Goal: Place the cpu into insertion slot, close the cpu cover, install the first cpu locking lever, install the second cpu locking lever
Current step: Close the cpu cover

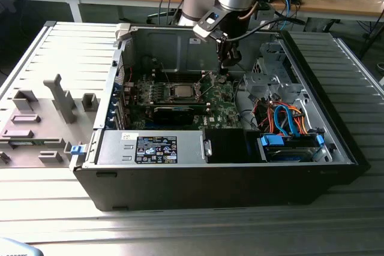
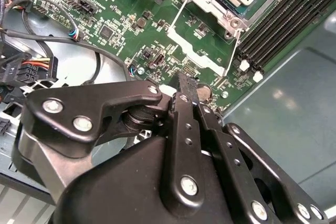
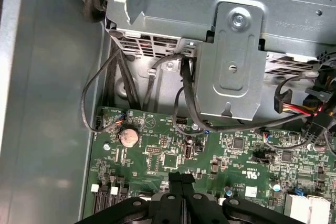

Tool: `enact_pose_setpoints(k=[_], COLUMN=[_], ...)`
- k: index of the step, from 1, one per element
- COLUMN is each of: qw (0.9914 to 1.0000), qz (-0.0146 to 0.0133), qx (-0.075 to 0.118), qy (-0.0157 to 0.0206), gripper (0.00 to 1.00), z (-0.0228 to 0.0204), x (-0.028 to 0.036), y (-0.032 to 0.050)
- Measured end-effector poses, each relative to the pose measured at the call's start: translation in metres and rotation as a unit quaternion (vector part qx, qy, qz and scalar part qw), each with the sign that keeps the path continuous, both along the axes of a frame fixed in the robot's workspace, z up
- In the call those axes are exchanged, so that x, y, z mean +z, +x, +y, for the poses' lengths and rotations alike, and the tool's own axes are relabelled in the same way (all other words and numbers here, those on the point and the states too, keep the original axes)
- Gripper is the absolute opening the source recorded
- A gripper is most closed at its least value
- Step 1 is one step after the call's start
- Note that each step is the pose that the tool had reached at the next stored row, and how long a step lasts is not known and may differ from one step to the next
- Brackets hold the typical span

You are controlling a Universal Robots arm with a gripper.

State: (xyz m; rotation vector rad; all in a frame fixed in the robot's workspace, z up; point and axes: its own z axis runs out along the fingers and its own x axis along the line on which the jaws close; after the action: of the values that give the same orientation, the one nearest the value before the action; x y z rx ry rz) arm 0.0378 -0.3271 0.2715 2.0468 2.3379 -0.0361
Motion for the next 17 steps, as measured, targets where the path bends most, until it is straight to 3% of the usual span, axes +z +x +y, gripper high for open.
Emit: enact_pose_setpoints(k=[11,17], qw=[1.0,1.0], qz=[0.0002,0.0002], qx=[0.0,0.0], qy=[0.0,0.0001], gripper=[0.11,0.11], z=[0.0,0.0], x=[-0.0088,-0.0184], y=[0.0061,0.0064])
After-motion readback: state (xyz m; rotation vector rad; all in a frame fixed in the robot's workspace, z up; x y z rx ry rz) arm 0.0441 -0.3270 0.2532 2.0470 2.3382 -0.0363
